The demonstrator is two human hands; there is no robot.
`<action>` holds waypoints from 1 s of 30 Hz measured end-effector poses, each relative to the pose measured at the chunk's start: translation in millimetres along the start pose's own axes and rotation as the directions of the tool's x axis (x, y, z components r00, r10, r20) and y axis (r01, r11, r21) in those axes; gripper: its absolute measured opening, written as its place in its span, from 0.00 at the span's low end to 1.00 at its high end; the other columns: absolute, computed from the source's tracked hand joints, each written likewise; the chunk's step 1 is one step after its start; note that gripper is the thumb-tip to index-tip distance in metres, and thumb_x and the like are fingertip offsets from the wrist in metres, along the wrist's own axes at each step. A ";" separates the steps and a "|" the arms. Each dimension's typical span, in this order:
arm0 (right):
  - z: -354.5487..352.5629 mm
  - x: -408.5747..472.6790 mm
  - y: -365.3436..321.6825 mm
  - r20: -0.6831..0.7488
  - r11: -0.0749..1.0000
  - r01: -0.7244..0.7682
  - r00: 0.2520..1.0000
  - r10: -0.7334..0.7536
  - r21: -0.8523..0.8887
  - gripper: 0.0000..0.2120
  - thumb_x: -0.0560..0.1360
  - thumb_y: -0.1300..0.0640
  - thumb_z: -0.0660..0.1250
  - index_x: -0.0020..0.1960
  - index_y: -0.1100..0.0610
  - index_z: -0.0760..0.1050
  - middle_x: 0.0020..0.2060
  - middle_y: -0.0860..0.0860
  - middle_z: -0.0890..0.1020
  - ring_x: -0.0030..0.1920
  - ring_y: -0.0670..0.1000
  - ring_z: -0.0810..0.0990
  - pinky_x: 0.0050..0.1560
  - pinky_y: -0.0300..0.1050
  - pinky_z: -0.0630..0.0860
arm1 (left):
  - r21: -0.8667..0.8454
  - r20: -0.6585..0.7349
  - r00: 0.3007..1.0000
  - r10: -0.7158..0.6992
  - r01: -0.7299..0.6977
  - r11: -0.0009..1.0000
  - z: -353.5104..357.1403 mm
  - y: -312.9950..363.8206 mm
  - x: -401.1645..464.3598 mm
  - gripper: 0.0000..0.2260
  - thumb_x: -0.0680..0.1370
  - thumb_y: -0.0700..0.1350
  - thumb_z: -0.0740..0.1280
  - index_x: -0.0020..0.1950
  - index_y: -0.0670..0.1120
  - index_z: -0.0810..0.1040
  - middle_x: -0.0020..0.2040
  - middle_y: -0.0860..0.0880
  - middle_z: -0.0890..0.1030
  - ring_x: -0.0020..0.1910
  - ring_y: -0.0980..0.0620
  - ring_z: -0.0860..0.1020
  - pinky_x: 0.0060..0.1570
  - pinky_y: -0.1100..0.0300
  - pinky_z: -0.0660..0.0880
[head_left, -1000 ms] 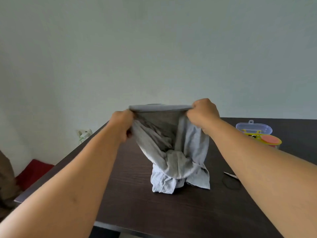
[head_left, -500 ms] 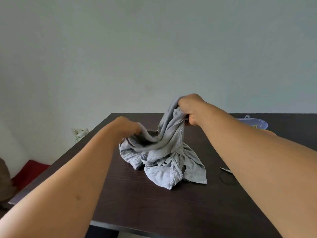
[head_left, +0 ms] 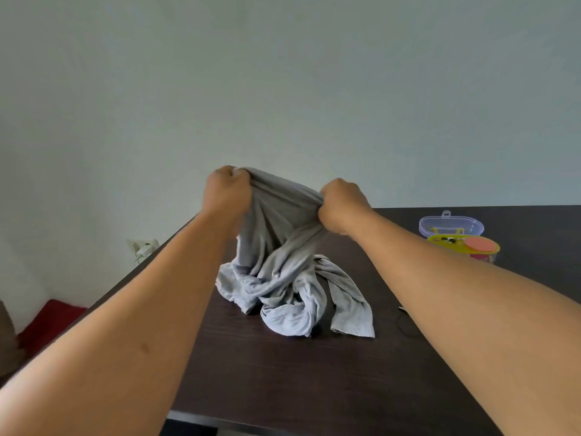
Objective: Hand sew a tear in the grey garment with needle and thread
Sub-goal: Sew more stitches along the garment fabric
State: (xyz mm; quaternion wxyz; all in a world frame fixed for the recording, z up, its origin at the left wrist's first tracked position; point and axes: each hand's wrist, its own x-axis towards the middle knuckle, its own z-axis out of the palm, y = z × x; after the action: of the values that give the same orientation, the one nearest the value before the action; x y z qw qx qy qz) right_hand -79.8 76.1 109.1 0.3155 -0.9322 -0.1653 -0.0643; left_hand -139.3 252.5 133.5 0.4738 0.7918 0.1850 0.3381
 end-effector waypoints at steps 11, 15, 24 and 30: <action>-29.1 24.1 -68.3 -0.084 0.758 0.015 0.995 0.052 0.652 0.16 0.72 0.66 0.55 0.49 0.60 0.81 0.45 0.55 0.83 0.47 0.58 0.81 0.49 0.51 0.82 | -0.137 -0.035 0.995 -0.092 0.087 0.987 -45.6 11.5 0.2 0.07 0.63 0.46 0.65 0.38 0.46 0.77 0.36 0.49 0.78 0.38 0.47 0.76 0.37 0.57 0.73; -29.7 11.7 -82.8 -0.013 0.872 0.121 0.991 -0.130 0.475 0.17 0.73 0.66 0.54 0.50 0.57 0.81 0.46 0.55 0.83 0.50 0.56 0.80 0.53 0.53 0.80 | -0.221 0.402 0.911 0.098 -0.007 0.975 -30.4 18.4 -18.9 0.38 0.65 0.46 0.75 0.73 0.50 0.67 0.60 0.52 0.77 0.53 0.59 0.78 0.43 0.62 0.72; -10.4 -14.1 -28.9 0.328 0.968 0.107 0.928 -0.179 0.226 0.14 0.66 0.51 0.78 0.47 0.55 0.80 0.43 0.51 0.83 0.44 0.51 0.81 0.45 0.45 0.77 | 0.106 0.297 0.954 0.042 -0.077 0.991 -4.9 -6.4 -16.9 0.08 0.75 0.43 0.60 0.41 0.43 0.77 0.37 0.45 0.78 0.39 0.46 0.74 0.42 0.52 0.73; 23.0 -15.2 6.7 0.275 0.898 -0.181 0.959 0.071 0.401 0.08 0.71 0.59 0.68 0.47 0.60 0.81 0.45 0.59 0.84 0.46 0.60 0.84 0.49 0.55 0.83 | -0.332 0.247 0.956 -0.157 0.236 0.913 -5.4 -1.5 -29.1 0.10 0.80 0.37 0.58 0.45 0.42 0.78 0.42 0.43 0.80 0.42 0.45 0.79 0.49 0.50 0.79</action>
State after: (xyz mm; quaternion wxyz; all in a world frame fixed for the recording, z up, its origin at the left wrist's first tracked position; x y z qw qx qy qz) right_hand -91.3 81.1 83.6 0.4892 -0.8512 -0.1529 0.1133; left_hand -163.5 238.8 123.4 0.6588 0.7015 0.1469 0.2287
